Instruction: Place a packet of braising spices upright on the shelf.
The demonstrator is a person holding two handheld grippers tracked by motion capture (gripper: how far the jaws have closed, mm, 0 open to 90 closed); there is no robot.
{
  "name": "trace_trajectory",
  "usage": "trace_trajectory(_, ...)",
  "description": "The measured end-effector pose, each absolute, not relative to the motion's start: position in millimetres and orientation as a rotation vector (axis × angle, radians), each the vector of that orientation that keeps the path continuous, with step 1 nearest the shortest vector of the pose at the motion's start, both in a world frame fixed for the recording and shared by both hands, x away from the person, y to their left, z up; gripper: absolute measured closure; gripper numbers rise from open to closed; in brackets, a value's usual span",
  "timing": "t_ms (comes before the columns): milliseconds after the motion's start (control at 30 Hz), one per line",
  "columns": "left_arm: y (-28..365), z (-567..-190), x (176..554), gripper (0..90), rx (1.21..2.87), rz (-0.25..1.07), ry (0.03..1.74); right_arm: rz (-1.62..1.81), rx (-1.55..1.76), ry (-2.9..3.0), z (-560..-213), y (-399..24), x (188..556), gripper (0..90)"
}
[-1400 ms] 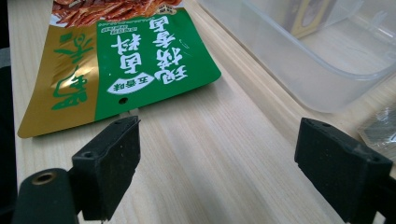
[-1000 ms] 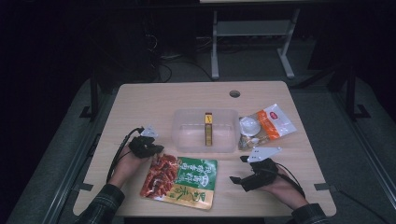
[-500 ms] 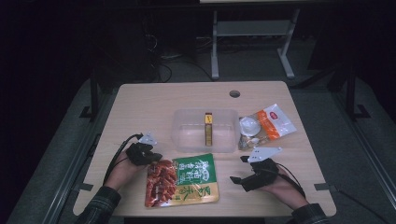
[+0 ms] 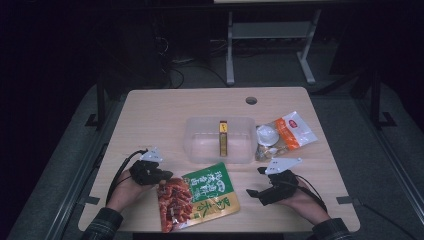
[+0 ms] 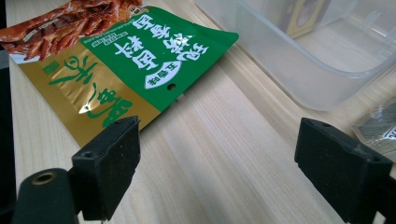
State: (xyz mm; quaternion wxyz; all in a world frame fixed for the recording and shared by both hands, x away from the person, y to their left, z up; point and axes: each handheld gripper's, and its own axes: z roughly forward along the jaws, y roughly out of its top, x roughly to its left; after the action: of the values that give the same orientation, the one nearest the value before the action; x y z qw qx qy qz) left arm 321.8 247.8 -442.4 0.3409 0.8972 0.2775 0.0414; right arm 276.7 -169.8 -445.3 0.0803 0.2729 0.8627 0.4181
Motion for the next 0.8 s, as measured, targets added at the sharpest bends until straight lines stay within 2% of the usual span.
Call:
trace_trajectory(100, 239.3, -440.1, 318.2, 68.7, 2.31, 0.071, 0.681, 1.249, 0.822, 2.581, -445.5, -169.9, 276.9, 14.2)
trace_trajectory(200, 229.8, -442.5, 316.1, 50.5, 2.299, 0.031, 0.655, 1.248, 0.821, 2.582, -445.7, -170.3, 277.2, 14.2)
trace_trajectory(333, 219.8, -448.6, 314.9, 32.9, 2.332, 0.05, 0.606, 1.252, 0.818, 2.582, -445.8, -170.6, 277.0, 14.2)
trace_trajectory(567, 209.4, -459.3, 315.5, 21.6, 2.383, 0.08, 0.554, 1.249, 0.808, 2.585, -446.2, -170.1, 277.0, 14.2)
trace_trajectory(800, 210.3, -463.2, 315.2, 20.0, 2.375, 0.077, 0.541, 1.248, 0.822, 2.584, -446.1, -170.9, 276.6, 14.2)
